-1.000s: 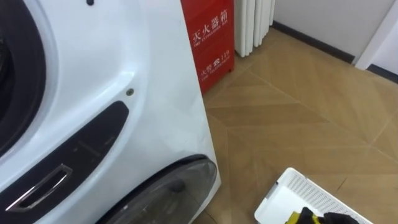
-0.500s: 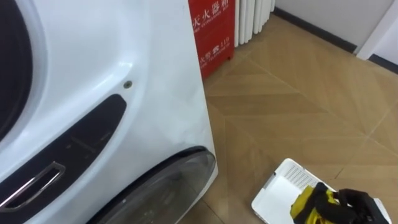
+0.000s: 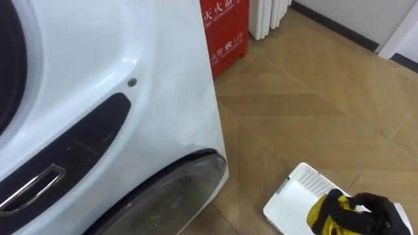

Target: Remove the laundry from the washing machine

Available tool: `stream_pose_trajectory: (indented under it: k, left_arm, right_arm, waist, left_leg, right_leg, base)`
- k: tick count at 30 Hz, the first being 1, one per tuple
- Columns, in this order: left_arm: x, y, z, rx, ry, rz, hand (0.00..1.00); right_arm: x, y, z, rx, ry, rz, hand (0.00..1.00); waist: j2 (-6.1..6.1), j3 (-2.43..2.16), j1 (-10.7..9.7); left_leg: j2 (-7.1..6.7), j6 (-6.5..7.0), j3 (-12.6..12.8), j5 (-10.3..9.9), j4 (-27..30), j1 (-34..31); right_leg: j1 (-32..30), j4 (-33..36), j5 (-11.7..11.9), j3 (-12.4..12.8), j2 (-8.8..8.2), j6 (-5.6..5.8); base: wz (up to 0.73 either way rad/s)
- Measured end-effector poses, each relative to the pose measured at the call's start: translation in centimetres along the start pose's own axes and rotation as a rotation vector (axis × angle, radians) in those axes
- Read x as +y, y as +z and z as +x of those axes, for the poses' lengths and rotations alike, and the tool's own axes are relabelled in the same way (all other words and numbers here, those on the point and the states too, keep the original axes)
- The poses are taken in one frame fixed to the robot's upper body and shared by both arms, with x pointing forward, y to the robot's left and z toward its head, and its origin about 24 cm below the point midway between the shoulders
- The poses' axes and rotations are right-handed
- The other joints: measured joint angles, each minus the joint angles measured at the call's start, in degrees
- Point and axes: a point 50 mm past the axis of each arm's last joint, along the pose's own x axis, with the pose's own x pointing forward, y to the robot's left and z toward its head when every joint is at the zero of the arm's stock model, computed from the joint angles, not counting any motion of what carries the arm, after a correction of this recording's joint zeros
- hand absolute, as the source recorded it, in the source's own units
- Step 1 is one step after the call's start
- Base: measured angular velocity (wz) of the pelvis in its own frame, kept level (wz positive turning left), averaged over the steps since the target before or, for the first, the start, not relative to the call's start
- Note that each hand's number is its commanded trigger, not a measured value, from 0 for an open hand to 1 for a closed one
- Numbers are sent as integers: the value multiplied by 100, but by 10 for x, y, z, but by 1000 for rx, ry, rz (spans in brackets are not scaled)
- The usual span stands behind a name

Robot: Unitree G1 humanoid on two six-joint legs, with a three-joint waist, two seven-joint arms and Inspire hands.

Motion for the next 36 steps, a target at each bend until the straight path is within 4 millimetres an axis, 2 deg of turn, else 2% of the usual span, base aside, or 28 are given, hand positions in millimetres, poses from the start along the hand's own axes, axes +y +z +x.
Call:
stream_pose_trajectory:
  k: [7,12,29,36]
  left_arm:
    - [1,-2,-1,1,4,7,0]
    - [4,1,0,-21,11,11,0]
    - [5,-2,-1,-18,17,-12,0]
    - [6,-1,-1,-29,18,-30,0]
  right_arm:
    - [0,2,1,-2,-28,42,0]
    - [-1,2,1,-2,-42,42,0]
    - [1,6,0,-20,-50,55,0]
    - [4,8,0,-30,-35,59,0]
  waist:
    - [-174,-8,7]
    - [-181,-10,13]
    - [-192,-9,82]
    - [-201,-11,87]
  left_leg:
    - [24,-3,-53,-2,-15,-23]
    - [53,-16,-143,4,-13,-34]
    - [72,-70,-173,41,45,-9]
    - [74,-97,-243,59,50,-7]
  right_leg:
    - [7,-28,6,-160,-13,-27]
    - [8,-24,-21,-280,-23,-56]
    - [42,-15,-30,-290,-50,-105]
    - [110,-40,-18,-366,-60,-136]
  base:
    - [4]
    - [9]
    - [0]
    - [5]
